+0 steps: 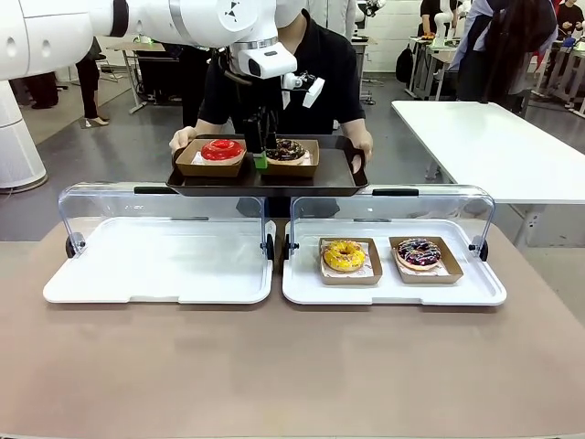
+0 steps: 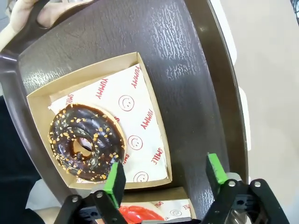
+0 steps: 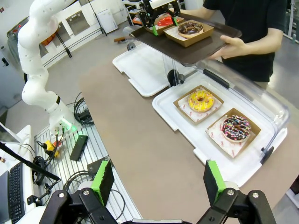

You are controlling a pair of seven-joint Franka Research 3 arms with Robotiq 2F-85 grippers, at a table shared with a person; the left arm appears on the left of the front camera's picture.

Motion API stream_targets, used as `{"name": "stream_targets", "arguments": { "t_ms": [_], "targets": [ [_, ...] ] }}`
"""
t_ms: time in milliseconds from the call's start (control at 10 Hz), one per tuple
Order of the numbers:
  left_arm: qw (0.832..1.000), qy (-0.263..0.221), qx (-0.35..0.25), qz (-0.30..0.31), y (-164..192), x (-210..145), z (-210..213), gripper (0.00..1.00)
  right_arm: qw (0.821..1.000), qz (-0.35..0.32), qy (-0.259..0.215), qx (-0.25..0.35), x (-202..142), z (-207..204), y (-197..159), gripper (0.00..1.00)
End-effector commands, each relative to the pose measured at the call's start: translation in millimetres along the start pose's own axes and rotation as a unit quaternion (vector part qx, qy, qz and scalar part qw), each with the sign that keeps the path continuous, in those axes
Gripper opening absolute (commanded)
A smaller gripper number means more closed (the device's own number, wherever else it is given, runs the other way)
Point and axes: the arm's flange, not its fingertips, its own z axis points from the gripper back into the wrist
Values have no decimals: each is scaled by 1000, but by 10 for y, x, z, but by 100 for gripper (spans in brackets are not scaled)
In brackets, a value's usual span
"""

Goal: Provide the desired donut to the person.
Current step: Place the picked Paper togo box onto the Handle tray extended by the person.

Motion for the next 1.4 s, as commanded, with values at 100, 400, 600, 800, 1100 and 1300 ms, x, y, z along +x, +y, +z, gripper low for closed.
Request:
{"name": "stream_targets", "arguments": {
  "t_ms": [100,400,600,800,1100,1300],
  "targets": [
    [1000,-14,-2,-9,17,-17,68,100,1000,2,-4,5,-6,-1,-7,100],
    [1000,-14,-15,-6,-36,-44,135,100,1000,2,-4,5,-6,-1,-7,100],
    [999,-15,-5,-31,-468,-191,367,100,1000,2,-4,5,-6,-1,-7,100],
    [998,-25,18,-58,-1158,-629,740,100,1000,2,-4,5,-6,-1,-7,100],
    [997,-26,54,-41,-1959,-1444,909,100,1000,2,-4,5,-6,-1,-7,100],
    [997,-41,64,-8,-2232,-1933,871,100,1000,2,-4,5,-6,-1,-7,100]
  ]
}}
